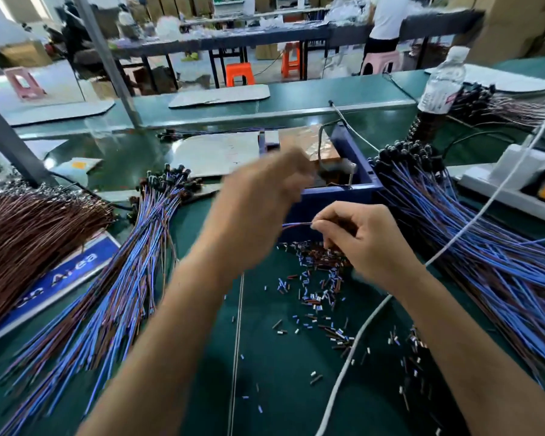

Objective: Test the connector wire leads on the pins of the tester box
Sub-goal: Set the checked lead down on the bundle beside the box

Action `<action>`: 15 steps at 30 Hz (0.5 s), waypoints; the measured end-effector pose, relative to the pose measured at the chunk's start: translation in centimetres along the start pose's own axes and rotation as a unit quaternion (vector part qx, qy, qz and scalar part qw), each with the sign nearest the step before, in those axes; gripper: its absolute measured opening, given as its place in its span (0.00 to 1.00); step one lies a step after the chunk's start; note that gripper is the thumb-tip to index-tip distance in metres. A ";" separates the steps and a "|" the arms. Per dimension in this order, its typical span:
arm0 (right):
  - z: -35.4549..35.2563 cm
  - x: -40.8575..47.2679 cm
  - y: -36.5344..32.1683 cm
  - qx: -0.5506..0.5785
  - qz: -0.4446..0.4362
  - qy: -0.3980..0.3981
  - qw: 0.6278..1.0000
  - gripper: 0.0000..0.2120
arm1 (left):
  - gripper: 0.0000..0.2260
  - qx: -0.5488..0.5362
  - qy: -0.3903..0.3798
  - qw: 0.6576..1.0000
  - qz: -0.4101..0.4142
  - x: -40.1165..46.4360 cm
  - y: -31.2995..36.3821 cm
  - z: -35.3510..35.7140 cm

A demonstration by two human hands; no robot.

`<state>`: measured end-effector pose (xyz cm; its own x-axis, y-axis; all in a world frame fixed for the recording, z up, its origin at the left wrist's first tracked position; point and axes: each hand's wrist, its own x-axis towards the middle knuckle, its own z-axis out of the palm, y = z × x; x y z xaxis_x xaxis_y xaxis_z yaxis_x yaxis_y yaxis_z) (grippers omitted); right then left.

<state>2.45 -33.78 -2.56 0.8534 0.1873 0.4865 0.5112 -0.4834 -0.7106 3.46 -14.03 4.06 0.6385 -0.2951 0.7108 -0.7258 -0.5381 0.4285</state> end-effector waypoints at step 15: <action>0.4 -1.4 2.0 0.092 0.049 0.030 0.994 0.08 | 0.13 0.013 -0.124 0.992 0.011 -5.2 0.3 6.6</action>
<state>2.29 -34.67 -4.85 0.8947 0.0926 0.4371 0.4416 -0.3313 -0.8338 1.60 -17.85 -3.20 0.6684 -0.4901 0.5595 -0.7353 -0.5490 0.3975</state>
